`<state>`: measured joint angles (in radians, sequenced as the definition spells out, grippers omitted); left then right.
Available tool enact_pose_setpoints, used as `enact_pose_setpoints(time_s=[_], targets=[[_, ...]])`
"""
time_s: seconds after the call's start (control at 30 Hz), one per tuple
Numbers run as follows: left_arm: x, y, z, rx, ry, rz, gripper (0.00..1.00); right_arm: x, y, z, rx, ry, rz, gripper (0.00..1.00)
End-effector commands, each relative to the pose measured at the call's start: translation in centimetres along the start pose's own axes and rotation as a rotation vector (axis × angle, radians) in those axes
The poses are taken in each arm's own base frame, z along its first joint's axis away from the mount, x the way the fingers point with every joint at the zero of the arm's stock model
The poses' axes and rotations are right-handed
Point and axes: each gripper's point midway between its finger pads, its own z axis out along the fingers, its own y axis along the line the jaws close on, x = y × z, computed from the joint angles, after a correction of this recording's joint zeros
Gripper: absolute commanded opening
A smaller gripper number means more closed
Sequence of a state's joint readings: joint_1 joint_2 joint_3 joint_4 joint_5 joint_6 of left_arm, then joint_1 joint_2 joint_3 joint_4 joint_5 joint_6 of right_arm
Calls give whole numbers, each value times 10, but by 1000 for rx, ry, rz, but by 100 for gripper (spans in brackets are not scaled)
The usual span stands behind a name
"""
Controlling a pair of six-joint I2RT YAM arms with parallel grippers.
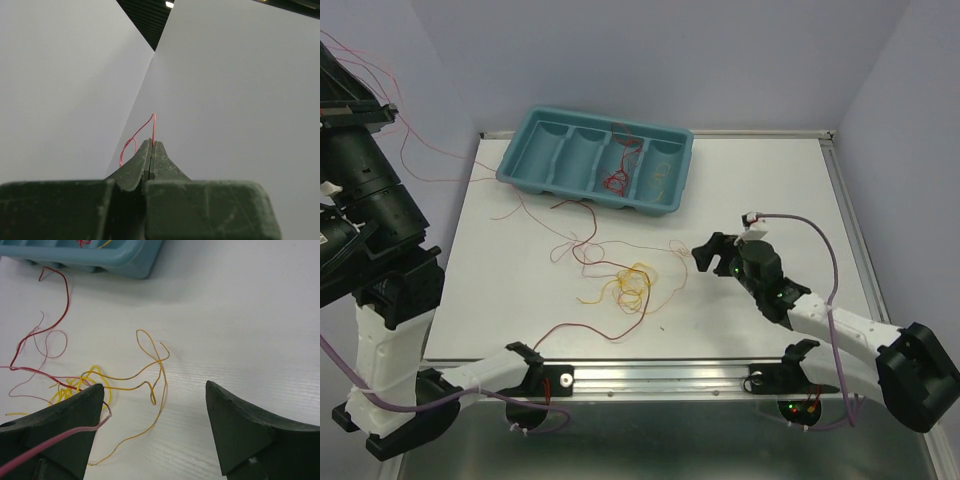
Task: Untangle the cables
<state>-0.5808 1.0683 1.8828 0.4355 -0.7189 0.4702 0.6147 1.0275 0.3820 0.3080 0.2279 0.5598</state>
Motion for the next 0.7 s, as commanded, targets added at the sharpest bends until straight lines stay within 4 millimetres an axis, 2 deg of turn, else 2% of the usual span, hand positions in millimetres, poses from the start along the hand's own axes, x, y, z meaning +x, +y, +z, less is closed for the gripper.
enact_pose_setpoints(time_s=[0.0, 0.03, 0.1, 0.13, 0.17, 0.23, 0.27, 0.33, 0.37, 0.47, 0.5, 0.57, 0.6, 0.67], targets=[[-26, 8, 2, -22, -66, -57, 0, 1, 28, 13, -128, 32, -40, 87], [-28, 7, 1, -9, -69, -65, 0, 9, 34, 13, -167, 73, -48, 89], [-25, 4, -1, 15, -68, -68, 0, 10, 45, 18, -213, 86, -56, 93], [-30, 5, -3, 25, -77, -96, 0, 18, 48, 21, -244, 119, -62, 97], [-26, 3, -4, 36, -72, -94, 0, 17, 60, 21, -307, 114, -75, 99], [-28, 0, -6, 58, -77, -114, 0, 13, 73, 26, -353, 117, -91, 100], [-26, -1, -6, 63, -72, -115, 0, 22, 74, 31, -365, 151, -102, 100], [-23, -2, -7, 69, -65, -114, 0, 16, 84, 39, -391, 154, -106, 98], [-20, -4, -7, 71, -60, -110, 0, 26, 86, 45, -404, 185, -98, 94], [-14, -6, -7, 78, -50, -100, 0, 27, 93, 57, -414, 206, -71, 78], [-13, -7, -8, 79, -48, -97, 0, 36, 92, 62, -411, 233, -63, 75], [-11, -7, -8, 80, -44, -95, 0, 41, 97, 67, -430, 261, -39, 63], [-11, -7, -8, 79, -46, -95, 0, 42, 99, 67, -443, 267, -30, 45], [-11, -7, -8, 78, -44, -91, 0, 41, 103, 66, -456, 275, -9, 29]])
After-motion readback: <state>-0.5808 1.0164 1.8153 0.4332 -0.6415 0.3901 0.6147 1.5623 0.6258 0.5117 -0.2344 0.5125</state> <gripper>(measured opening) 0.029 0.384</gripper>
